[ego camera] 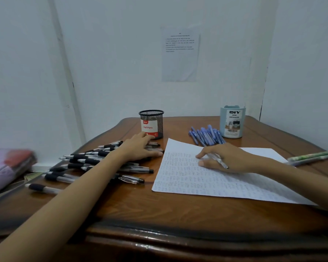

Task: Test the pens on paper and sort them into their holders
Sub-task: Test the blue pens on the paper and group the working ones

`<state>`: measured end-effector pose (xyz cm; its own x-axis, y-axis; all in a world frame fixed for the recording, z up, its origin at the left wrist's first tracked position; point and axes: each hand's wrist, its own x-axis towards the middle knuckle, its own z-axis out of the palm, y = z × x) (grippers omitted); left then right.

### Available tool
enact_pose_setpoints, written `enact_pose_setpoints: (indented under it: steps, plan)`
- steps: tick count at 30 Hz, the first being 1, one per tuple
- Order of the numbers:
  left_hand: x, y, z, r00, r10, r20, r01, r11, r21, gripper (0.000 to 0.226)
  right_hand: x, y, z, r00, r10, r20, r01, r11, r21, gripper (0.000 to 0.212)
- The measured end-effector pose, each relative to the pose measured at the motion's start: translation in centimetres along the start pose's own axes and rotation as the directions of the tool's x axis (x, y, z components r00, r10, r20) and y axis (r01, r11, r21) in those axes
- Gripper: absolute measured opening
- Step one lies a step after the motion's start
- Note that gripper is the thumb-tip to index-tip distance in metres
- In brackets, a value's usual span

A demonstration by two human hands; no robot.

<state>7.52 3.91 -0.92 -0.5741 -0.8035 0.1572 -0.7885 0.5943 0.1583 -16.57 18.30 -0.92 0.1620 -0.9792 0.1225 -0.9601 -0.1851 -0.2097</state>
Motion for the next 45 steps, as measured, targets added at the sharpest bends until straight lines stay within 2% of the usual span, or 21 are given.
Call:
enact_pose_setpoints:
  steps: [4,8,10,15,21,24,26,28,31,34,39,41,45]
  plan:
    - [0.1,0.2,-0.1,0.997,-0.074,0.022,0.070,0.989,0.128,0.075,0.6,-1.0,0.4,0.999,0.031,-0.029,-0.033,0.998,-0.055,0.046]
    - [0.6,0.1,0.2,0.996,-0.032,-0.079,0.049,0.974,0.221,0.048,1.5,-1.5,0.9,0.997,0.059,-0.041,-0.061,0.996,-0.067,0.047]
    - [0.6,0.0,0.4,0.994,0.011,-0.106,0.009,0.983,0.185,0.040,1.8,-1.7,0.7,0.997,0.075,-0.018,-0.077,0.994,-0.080,0.047]
    - [0.2,0.2,0.1,0.995,0.084,-0.056,-0.086,0.996,-0.039,0.049,2.9,-2.7,1.0,0.996,0.088,-0.022,-0.090,0.991,-0.096,0.050]
    - [0.1,0.0,0.0,0.993,0.112,-0.035,-0.114,0.991,-0.068,0.048,2.8,-2.7,1.1,0.996,0.081,-0.046,-0.084,0.994,-0.070,0.053]
    - [-0.3,0.5,-0.8,0.976,0.148,-0.157,-0.173,0.972,-0.160,0.047,2.7,-3.2,0.7,0.992,0.075,-0.097,-0.074,0.997,0.016,0.048]
    - [-0.5,0.9,-1.5,0.957,0.144,-0.254,-0.183,0.973,-0.140,0.037,2.6,-3.7,0.0,0.986,0.076,-0.145,-0.068,0.996,0.058,0.042]
    - [-0.7,1.3,-2.1,0.954,0.148,-0.262,-0.180,0.978,-0.103,0.031,2.6,-4.5,-0.5,0.975,0.085,-0.207,-0.064,0.992,0.106,0.033]
    - [-1.1,1.4,-3.1,0.972,0.140,-0.191,-0.157,0.985,-0.077,0.028,2.9,-6.3,-0.9,0.952,0.048,-0.302,-0.005,0.990,0.141,0.020]
    - [-2.5,1.0,-5.5,0.966,0.105,-0.237,-0.137,0.983,-0.124,0.028,3.8,-9.0,-0.7,0.935,-0.034,-0.353,0.099,0.981,0.166,0.008]
    - [-8.5,-1.9,-10.4,0.945,0.052,-0.324,-0.064,0.998,-0.025,0.029,4.5,-15.0,-0.1,0.908,-0.201,-0.367,0.288,0.937,0.200,0.011]
    - [-12.5,-4.3,-11.1,0.937,-0.002,-0.349,-0.006,1.000,-0.022,0.028,4.4,-18.3,0.5,0.902,-0.255,-0.349,0.352,0.901,0.251,0.023]
    - [-22.1,-8.8,-10.4,0.929,-0.153,-0.336,0.153,0.988,-0.028,0.025,3.7,-25.4,2.6,0.872,-0.392,-0.294,0.478,0.814,0.330,0.023]
